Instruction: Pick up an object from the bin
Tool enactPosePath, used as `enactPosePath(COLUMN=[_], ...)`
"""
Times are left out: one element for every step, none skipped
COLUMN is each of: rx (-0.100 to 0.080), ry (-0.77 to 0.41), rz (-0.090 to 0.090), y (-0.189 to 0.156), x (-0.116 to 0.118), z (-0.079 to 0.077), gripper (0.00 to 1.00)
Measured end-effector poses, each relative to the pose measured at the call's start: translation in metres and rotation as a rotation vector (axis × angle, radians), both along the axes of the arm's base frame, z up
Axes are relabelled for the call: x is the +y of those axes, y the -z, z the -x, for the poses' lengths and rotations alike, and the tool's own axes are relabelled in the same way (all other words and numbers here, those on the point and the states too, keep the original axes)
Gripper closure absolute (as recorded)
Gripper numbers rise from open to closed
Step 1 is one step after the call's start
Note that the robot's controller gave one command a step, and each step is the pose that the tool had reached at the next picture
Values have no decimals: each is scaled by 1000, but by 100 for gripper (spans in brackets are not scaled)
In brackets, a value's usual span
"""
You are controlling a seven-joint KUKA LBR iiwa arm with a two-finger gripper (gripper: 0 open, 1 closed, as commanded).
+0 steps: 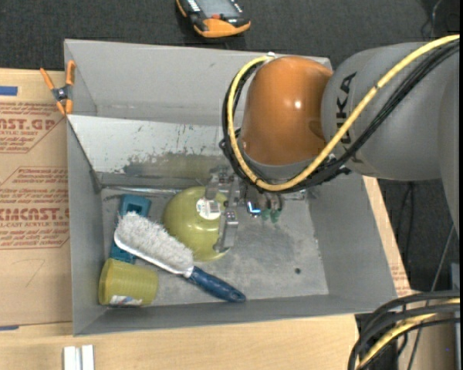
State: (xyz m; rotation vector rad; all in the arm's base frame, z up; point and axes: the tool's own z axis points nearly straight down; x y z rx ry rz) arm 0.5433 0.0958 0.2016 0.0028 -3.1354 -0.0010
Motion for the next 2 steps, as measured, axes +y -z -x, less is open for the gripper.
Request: enactPosePath(rx=[-8,-10], ry=[2,-153], rz=[-1,-1], y=[-4,91], x=[-1,101], z=[-2,12], gripper=[0,0])
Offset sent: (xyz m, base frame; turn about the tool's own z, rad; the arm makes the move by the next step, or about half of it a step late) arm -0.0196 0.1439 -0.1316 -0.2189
